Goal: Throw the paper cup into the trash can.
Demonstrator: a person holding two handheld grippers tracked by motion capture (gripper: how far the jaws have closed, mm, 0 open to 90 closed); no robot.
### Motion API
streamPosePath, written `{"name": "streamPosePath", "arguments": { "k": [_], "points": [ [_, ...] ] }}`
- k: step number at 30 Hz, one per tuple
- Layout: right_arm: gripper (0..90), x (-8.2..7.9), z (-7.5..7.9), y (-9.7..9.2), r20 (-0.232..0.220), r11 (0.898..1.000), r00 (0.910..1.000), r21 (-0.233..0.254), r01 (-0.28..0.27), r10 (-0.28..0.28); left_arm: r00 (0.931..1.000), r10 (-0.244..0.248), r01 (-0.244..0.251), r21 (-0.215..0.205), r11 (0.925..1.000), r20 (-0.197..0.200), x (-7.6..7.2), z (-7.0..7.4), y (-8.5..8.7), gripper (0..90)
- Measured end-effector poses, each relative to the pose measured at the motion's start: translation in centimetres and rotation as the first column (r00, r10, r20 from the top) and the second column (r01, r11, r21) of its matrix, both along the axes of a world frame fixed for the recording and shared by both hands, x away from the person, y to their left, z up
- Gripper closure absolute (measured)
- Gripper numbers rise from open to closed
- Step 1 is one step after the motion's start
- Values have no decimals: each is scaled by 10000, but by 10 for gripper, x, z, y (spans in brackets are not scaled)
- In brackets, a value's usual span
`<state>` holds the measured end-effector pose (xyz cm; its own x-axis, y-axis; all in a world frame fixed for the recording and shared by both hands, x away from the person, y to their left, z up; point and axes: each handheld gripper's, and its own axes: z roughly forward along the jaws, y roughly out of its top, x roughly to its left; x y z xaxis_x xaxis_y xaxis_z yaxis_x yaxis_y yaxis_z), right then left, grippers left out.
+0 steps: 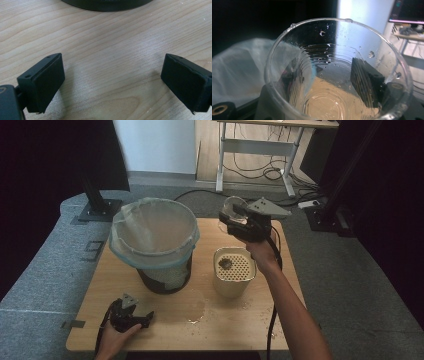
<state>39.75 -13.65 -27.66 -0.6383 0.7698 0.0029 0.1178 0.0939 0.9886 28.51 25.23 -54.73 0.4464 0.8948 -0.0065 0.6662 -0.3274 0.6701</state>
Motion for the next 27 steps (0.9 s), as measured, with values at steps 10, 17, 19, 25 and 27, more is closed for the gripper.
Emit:
{"name": "streamPosePath", "arguments": {
  "k": [10,17,19,25,27],
  "points": [
    [432,12,34,66,169,9956,9955,-143,-928,930,10000,-2,2,-13,10000,-17,0,0,0,45],
    [429,23,31,113,-162,9871,9887,-555,-1500,1494,10000,5,-5,-16,10000,-9,0,0,0,45],
    [426,28,30,135,-268,9809,9839,-777,-1781,1765,10000,-48,48,7,10000,-10,0,0,0,46],
    [405,35,25,167,-555,9735,9771,-907,-2100,2056,10000,-76,76,10,10000,-14,-1,0,0,47],
    [366,38,21,172,-716,9730,9757,-888,-2131,2072,10000,-73,73,11,10000,-13,-1,0,0,47]
  ]
}}
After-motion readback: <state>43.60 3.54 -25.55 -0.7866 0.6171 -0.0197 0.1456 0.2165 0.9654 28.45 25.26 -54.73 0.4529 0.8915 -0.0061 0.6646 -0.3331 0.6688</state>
